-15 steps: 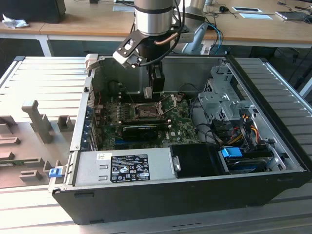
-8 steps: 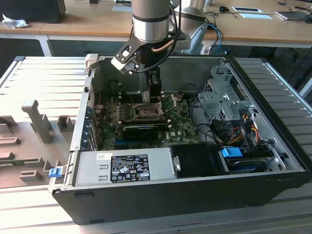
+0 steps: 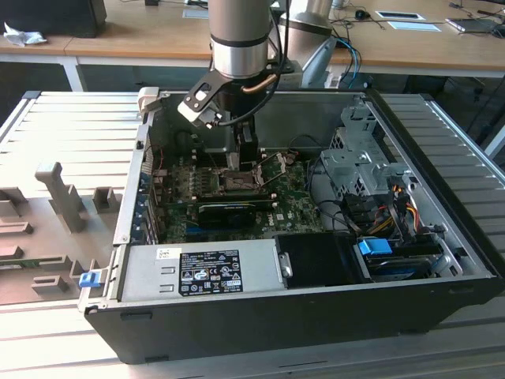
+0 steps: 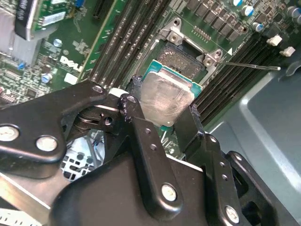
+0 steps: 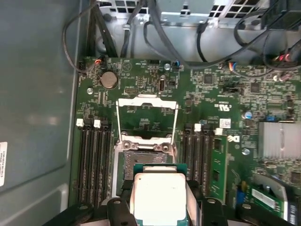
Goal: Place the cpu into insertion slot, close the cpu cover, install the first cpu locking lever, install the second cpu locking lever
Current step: 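Place the cpu into insertion slot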
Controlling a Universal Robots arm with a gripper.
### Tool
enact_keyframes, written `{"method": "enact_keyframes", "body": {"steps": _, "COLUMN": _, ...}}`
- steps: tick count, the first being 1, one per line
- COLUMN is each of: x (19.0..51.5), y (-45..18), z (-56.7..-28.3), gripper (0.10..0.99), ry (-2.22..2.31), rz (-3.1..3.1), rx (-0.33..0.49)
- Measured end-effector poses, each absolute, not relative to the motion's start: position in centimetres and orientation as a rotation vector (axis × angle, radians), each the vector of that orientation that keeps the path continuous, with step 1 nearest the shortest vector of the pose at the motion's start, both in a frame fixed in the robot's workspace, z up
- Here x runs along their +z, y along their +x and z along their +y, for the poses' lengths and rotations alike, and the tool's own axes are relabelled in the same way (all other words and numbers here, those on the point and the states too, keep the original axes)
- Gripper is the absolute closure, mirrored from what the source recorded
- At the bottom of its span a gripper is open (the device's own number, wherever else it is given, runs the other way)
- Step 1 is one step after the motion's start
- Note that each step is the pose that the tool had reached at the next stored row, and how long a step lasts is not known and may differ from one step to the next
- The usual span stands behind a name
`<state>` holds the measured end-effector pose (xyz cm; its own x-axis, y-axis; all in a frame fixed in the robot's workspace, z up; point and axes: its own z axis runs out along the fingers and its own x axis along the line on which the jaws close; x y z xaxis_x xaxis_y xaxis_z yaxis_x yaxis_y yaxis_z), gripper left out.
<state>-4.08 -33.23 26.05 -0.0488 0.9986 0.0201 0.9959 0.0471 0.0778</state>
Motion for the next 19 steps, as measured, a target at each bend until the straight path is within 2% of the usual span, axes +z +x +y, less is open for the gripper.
{"method": "enact_keyframes", "body": {"steps": 19, "x": 22.0, "y": -4.3, "z": -32.3, "gripper": 0.561, "ry": 2.175, "rz": 2.208, "rx": 0.108}}
